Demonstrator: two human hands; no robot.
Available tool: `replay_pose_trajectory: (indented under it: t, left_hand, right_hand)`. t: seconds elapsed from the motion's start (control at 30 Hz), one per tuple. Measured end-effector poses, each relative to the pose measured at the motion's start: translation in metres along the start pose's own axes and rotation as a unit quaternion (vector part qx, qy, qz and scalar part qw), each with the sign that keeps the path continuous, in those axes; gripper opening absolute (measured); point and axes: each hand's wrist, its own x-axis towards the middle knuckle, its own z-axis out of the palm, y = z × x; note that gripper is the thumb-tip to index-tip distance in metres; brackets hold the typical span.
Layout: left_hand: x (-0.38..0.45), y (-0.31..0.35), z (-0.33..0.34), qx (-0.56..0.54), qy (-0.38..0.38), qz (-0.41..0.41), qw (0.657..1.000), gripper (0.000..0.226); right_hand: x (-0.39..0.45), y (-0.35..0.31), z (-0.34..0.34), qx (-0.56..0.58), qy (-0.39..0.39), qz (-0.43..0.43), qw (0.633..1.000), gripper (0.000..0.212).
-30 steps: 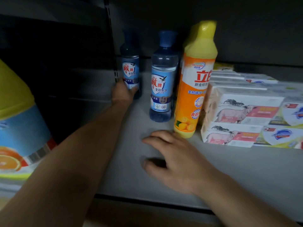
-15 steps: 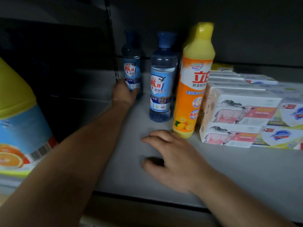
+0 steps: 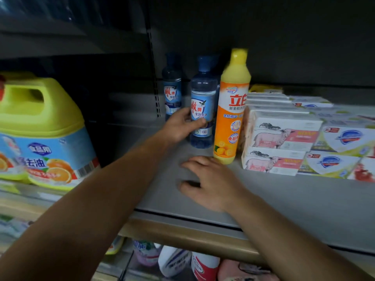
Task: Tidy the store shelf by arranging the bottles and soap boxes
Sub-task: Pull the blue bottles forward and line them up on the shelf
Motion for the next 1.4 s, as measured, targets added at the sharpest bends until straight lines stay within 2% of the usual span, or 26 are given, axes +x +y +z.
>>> replay_pose_trajectory:
  t: [0.1,0.33,0.4,0.5,0.53,0.6,0.67,0.73,0.83,0.93,1.07,1.2,1.3,1.4]
  left_hand:
    - [-0.01,0.003,-0.002,0.053,0.023,0.003,0.998,0.046]
    - [-0.08,0.007,-0.033,0.062,0.086,0.013,0.994,0.035]
    - [-0.105,0.011,-0.041,0.066,0.102,0.009,0.993,0.034]
    - [-0.144,0.023,-0.05,0.064,0.11,0.007,0.992,0.037]
    - [-0.156,0.028,-0.051,0.069,0.11,0.009,0.991,0.037]
    - [-0.179,0.04,-0.049,0.081,0.108,0.013,0.991,0.037]
    - [-0.2,0.053,-0.04,0.081,0.099,0.015,0.992,0.036]
    - [-0.217,0.066,-0.026,0.074,0.089,0.014,0.993,0.034]
    - [-0.24,0.088,-0.004,0.038,0.071,-0.014,0.997,0.031]
    - [-0.261,0.108,0.014,0.005,0.064,-0.042,0.997,0.028]
    - [-0.283,0.128,0.037,-0.095,0.064,-0.134,0.984,0.04]
    - [-0.296,0.14,0.052,-0.198,0.02,-0.21,0.957,0.041]
    - [-0.299,0.145,0.058,-0.221,0.015,-0.246,0.944,0.04]
    - [-0.301,0.145,0.06,-0.229,0.014,-0.257,0.939,0.041]
  right_hand:
    - [0.0,0.0,-0.001,0.01,-0.001,0.003,1.0,0.06]
    - [-0.001,-0.003,-0.005,0.014,-0.023,0.018,0.999,0.058]
    - [-0.004,-0.004,-0.009,0.031,-0.02,0.024,0.999,0.05]
    - [-0.011,-0.009,-0.017,0.11,0.033,0.037,0.993,0.027]
    - [-0.013,-0.013,-0.021,0.154,0.052,0.048,0.986,0.024]
    - [-0.015,-0.026,-0.034,0.259,0.083,0.064,0.96,0.032]
    - [-0.015,-0.045,-0.052,0.357,0.092,0.051,0.928,0.048]
    - [-0.016,-0.064,-0.069,0.421,0.086,0.026,0.903,0.05]
    - [-0.024,-0.082,-0.091,0.437,0.114,0.012,0.892,0.048]
    - [-0.039,-0.083,-0.099,0.463,0.133,0.054,0.875,0.039]
    - [-0.055,-0.079,-0.1,0.499,0.105,0.162,0.845,0.042]
    - [-0.064,-0.07,-0.094,0.566,0.067,0.261,0.779,0.042]
    - [-0.071,-0.064,-0.09,0.571,-0.001,0.3,0.764,0.047]
    - [-0.079,-0.06,-0.088,0.594,-0.018,0.304,0.744,0.053]
